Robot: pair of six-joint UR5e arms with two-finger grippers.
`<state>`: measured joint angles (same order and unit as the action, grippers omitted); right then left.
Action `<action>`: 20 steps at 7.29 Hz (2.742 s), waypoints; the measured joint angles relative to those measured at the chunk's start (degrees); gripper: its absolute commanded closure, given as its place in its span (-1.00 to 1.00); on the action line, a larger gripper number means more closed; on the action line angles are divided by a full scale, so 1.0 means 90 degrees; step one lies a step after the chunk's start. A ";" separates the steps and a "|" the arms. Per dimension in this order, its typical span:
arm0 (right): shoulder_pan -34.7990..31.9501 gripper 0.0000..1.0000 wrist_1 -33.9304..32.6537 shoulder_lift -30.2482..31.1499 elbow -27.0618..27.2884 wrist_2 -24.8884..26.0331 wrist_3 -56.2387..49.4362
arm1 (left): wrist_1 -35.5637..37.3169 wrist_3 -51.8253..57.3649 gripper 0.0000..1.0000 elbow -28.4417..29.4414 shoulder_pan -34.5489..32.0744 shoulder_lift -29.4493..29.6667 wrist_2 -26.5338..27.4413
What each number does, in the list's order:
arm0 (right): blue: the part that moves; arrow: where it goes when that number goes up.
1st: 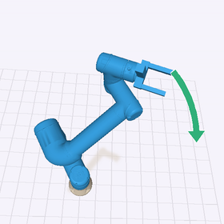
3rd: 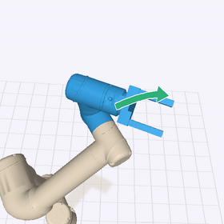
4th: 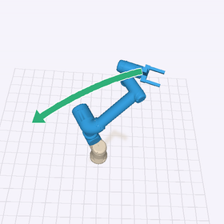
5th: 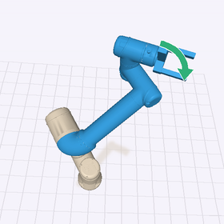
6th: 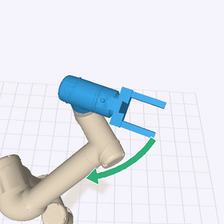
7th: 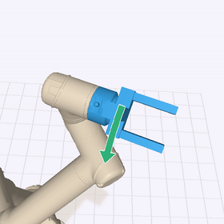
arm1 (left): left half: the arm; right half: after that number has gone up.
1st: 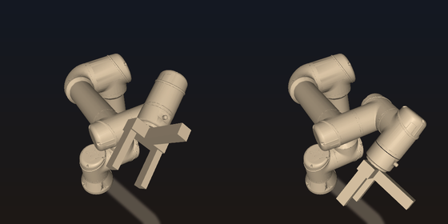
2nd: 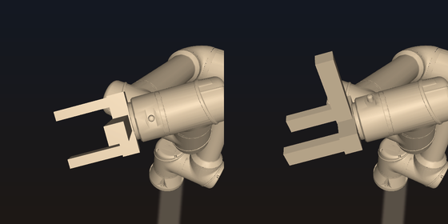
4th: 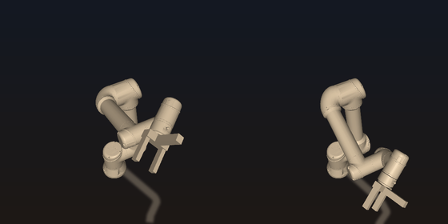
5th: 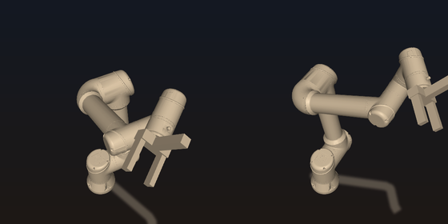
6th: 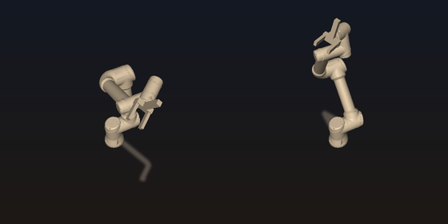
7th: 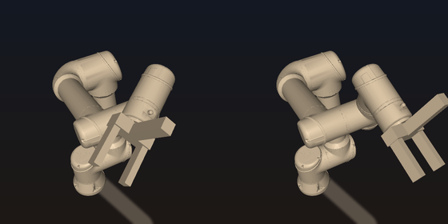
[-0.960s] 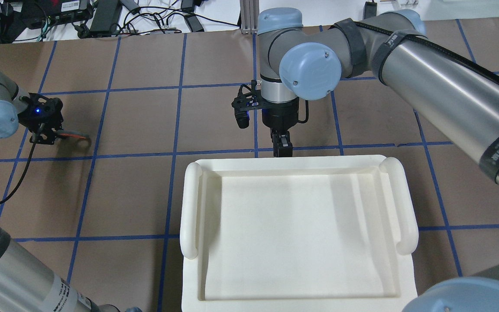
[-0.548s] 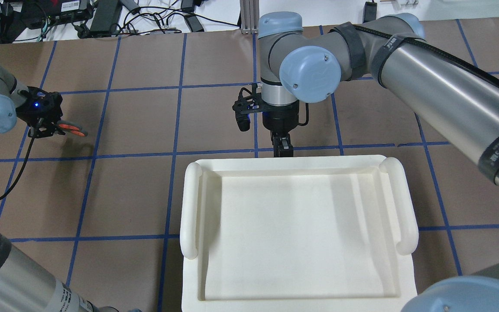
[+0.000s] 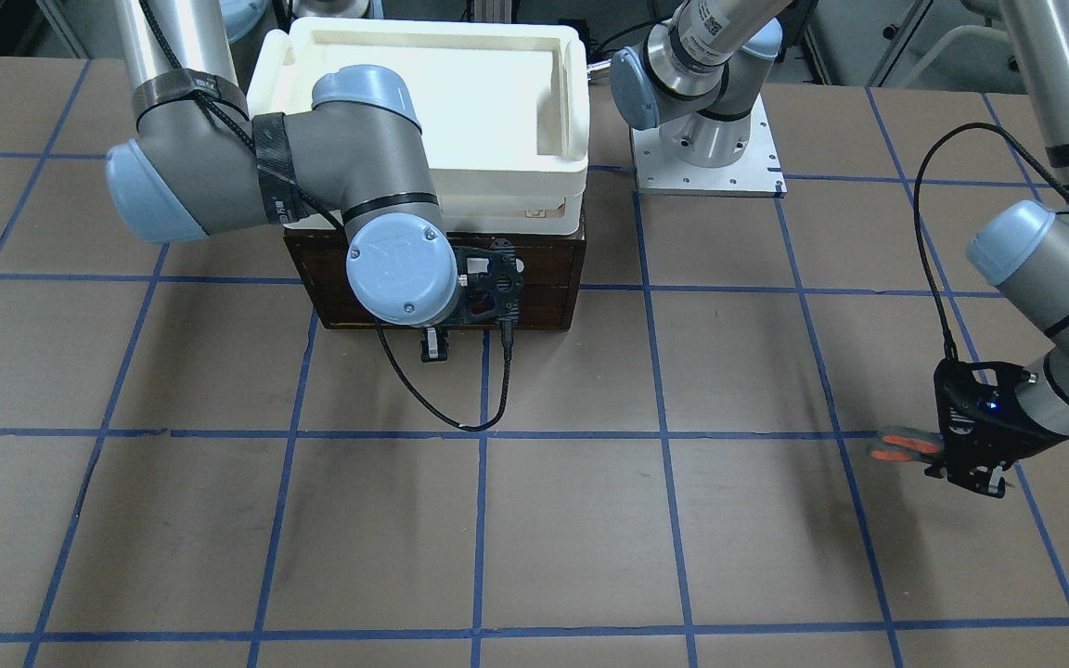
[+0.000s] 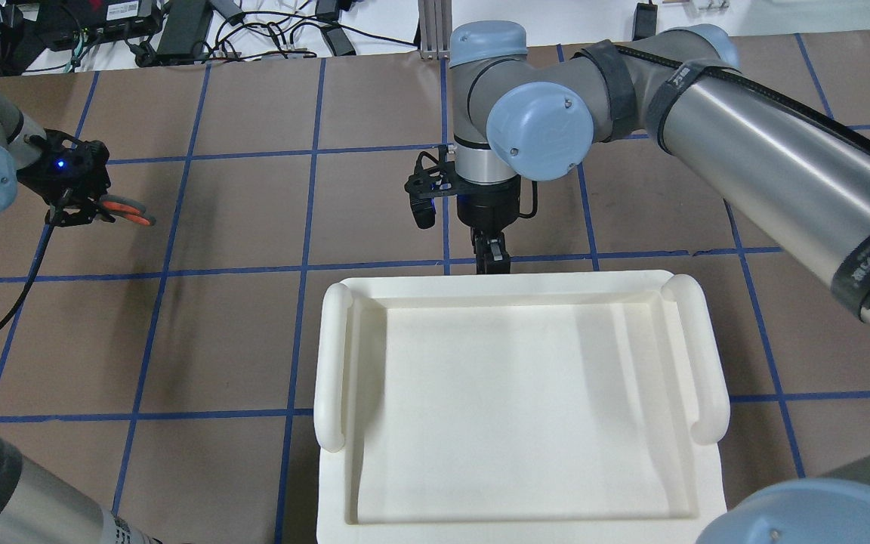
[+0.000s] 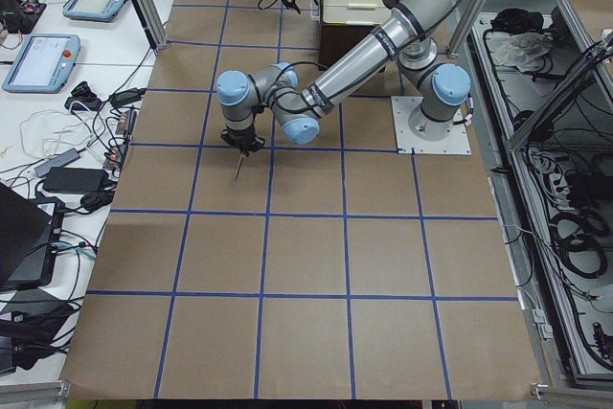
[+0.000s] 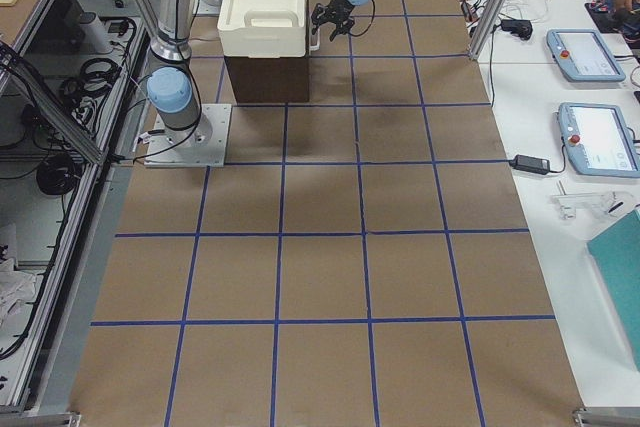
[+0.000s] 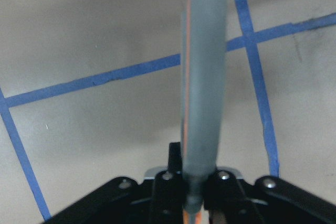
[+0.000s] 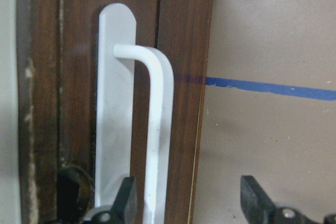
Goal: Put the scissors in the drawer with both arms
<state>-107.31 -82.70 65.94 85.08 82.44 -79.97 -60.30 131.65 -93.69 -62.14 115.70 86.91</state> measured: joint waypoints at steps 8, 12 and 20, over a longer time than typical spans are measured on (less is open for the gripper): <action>0.0065 -0.25 -0.0677 -0.0109 -0.0123 0.0259 -0.0422 | -0.0292 -0.0126 1.00 0.0000 -0.0274 -0.0341 -0.0028; 0.0078 -0.26 -0.0870 -0.0379 -0.0483 0.0264 -0.0431 | -0.0392 -0.0224 1.00 0.0003 -0.0369 -0.0468 -0.0037; 0.0162 -0.25 -0.1263 -0.0644 -0.0877 0.0270 -0.0487 | -0.0484 -0.0223 1.00 0.0380 -0.0302 -0.0311 -0.0027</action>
<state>-105.85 -94.06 60.14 77.18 84.87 -84.35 -64.66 129.64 -90.27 -64.86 112.90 86.67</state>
